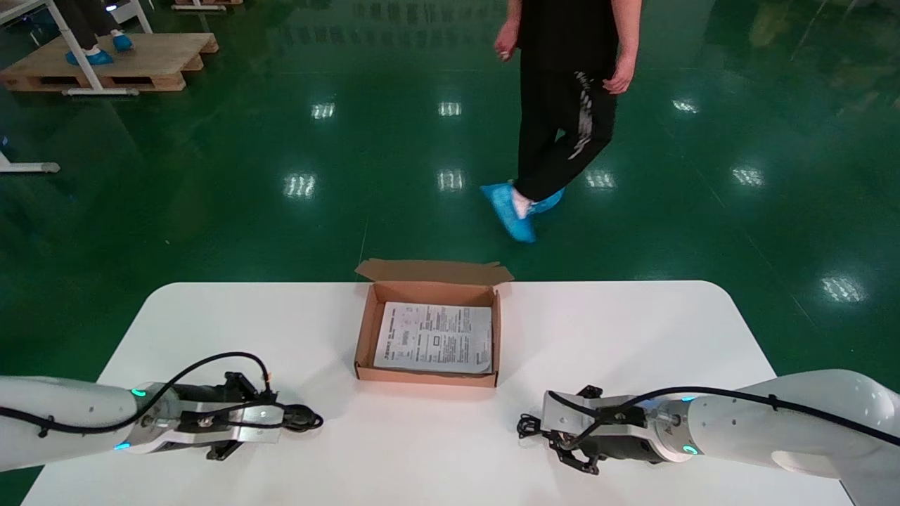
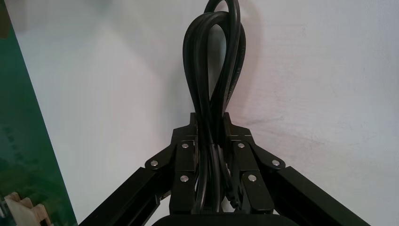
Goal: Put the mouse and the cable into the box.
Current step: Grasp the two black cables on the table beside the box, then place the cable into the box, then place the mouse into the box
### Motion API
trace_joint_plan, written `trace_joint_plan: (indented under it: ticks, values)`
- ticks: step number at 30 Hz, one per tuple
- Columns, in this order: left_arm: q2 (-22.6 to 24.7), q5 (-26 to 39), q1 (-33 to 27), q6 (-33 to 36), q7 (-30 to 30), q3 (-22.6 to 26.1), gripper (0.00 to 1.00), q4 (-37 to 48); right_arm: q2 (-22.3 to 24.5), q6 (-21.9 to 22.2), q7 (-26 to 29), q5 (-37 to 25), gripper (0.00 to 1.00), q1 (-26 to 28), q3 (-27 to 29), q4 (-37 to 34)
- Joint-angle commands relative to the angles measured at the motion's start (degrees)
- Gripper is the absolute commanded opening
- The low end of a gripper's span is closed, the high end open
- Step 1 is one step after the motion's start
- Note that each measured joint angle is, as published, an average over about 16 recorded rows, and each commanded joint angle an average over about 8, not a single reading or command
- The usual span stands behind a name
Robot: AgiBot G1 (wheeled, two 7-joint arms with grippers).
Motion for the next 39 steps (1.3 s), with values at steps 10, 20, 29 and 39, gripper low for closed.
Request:
trace_joint_plan:
  ticks: [10,20,29,39]
  values:
    - [0.0,0.01,0.0,0.01,0.0,0.01,0.0,0.01,0.02,0.04,0.01,0.05,0.0,0.01,0.01,0.03]
    - [-0.88,-1.58,-4.17,-1.55,0.15,-2.3,0.0,-2.66,2.11,0.84,1.1,1.51,0.0,3.8,2.02,1.19]
    - [9.17,-3.89,-10.54,-10.08,6.2,-3.37,0.0,2.79,4.73,6.32,2.04,0.65,0.0,14.39,4.95,3.67]
    - [19.42,-7.1,-12.67,-14.88,13.0,-2.51,0.0,12.41,4.31,9.96,3.93,-2.19,0.0,21.37,5.35,3.42]
